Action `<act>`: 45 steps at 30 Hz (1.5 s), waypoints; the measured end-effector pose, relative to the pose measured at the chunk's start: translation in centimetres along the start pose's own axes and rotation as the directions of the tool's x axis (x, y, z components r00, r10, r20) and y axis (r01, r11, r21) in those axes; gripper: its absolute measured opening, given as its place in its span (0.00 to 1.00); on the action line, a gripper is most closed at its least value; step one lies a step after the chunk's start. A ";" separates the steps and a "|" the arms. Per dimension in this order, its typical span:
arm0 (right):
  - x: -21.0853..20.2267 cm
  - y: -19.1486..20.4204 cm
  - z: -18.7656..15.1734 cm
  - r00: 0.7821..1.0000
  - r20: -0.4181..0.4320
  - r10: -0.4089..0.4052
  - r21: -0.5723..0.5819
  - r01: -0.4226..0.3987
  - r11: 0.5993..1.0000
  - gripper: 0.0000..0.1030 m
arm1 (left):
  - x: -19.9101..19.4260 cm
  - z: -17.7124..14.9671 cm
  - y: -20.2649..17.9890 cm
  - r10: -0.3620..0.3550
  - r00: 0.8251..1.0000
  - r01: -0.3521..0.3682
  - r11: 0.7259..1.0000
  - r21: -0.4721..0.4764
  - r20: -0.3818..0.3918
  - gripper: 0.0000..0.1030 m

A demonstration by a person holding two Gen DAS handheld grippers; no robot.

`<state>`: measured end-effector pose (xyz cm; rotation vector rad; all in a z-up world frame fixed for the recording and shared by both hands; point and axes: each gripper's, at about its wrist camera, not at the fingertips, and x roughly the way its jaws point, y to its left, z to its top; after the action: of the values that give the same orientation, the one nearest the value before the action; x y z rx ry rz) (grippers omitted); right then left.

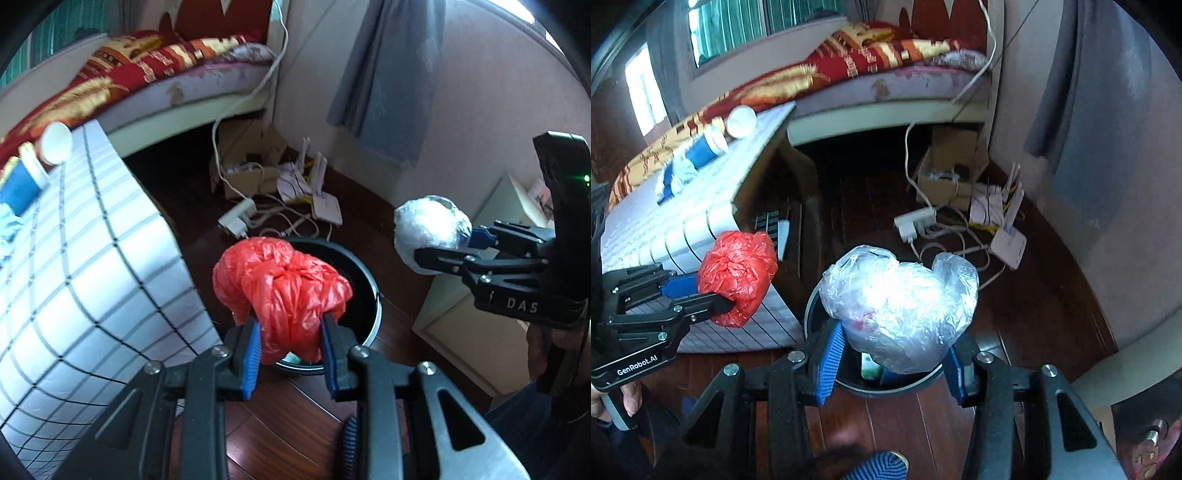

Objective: Collect trash
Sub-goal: 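Carry both bags over the black bin and open both tools, then move both tools back toward the remaining items on the box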

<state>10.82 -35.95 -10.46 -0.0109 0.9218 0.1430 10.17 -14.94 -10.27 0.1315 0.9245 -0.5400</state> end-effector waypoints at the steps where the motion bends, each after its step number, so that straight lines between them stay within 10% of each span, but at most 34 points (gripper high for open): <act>1: 0.8 -0.2 -0.2 1.000 -0.017 0.001 -0.006 -0.001 1.000 0.49 | 0.6 0.0 -0.1 -0.003 1.000 0.003 1.000 -0.003 -0.011 0.29; 14: 11.3 0.0 -1.7 0.976 -0.214 0.041 -0.124 -0.069 0.990 0.51 | 9.1 -0.2 1.0 -0.056 0.986 0.041 0.995 -0.096 -0.156 0.33; 17: 13.9 0.1 -2.3 0.963 -0.255 -0.089 -0.183 0.042 0.982 0.95 | 10.2 -0.4 1.5 -0.004 0.984 -0.014 0.995 -0.101 -0.178 0.77; 22: 15.0 -2.0 -2.7 0.951 -0.269 -0.153 -0.154 0.114 0.981 0.99 | 10.3 -1.2 2.5 0.050 0.980 -0.073 0.991 -0.112 -0.191 0.95; 45: 5.5 -1.7 -0.5 0.987 -0.117 -0.111 0.035 0.116 0.993 1.00 | 1.2 0.3 2.5 0.168 0.986 -0.168 0.980 -0.108 -0.008 0.97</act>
<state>13.92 -37.07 -15.21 -0.0331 1.0365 0.0174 12.21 -13.32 -11.31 0.1098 0.9296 -0.3324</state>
